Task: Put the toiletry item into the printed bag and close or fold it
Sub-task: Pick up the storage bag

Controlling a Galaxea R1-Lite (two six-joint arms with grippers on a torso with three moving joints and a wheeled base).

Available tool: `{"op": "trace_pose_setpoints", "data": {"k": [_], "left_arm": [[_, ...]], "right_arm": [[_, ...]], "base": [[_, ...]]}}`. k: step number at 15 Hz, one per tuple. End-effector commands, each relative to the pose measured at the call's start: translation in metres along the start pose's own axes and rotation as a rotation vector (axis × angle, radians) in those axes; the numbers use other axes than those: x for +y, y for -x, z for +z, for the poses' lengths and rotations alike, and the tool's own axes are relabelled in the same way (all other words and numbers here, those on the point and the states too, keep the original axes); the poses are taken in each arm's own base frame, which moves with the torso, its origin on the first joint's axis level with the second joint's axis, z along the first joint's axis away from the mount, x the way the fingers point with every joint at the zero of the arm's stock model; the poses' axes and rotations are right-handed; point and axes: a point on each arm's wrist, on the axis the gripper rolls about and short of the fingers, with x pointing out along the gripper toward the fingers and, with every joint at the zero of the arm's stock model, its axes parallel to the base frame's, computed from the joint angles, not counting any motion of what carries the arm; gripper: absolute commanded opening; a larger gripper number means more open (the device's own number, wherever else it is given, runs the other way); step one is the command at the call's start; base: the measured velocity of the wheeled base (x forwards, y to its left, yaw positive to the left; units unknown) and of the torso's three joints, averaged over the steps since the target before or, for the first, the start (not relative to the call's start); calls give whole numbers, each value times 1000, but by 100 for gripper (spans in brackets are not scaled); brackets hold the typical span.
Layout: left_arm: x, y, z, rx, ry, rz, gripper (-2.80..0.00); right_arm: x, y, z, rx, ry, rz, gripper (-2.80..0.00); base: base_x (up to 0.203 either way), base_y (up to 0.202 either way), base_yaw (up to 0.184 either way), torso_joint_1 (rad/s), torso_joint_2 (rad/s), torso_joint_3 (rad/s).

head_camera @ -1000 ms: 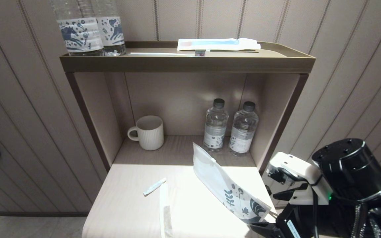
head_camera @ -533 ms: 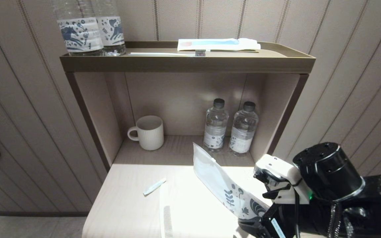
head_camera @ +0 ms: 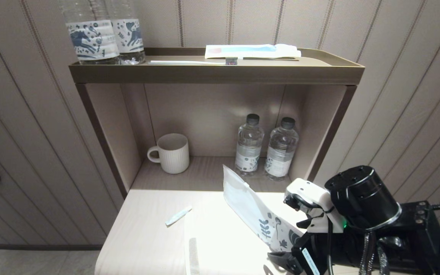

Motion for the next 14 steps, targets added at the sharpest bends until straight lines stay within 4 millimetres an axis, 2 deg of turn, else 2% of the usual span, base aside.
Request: {"op": "trace_pose_setpoints", "data": {"k": [1,7,8,14], "left_arm": [[0,0,0,-1,1,0,-280],[0,0,0,-2,7,2,-280],[0,0,0,-1,7,1,-280],[0,0,0,-2,5,0,-280]], "right_arm": [[0,0,0,1,0,3,0],[0,-6,2,-24,-1,-4,0],[1,-7,0,-24,0,-3,-280],[1,-7,-3,-20,2,0,-280]], "base": [[0,0,0,0,0,0],[0,0,0,0,0,0],[0,0,0,0,0,0],[0,0,0,0,0,0]]}}
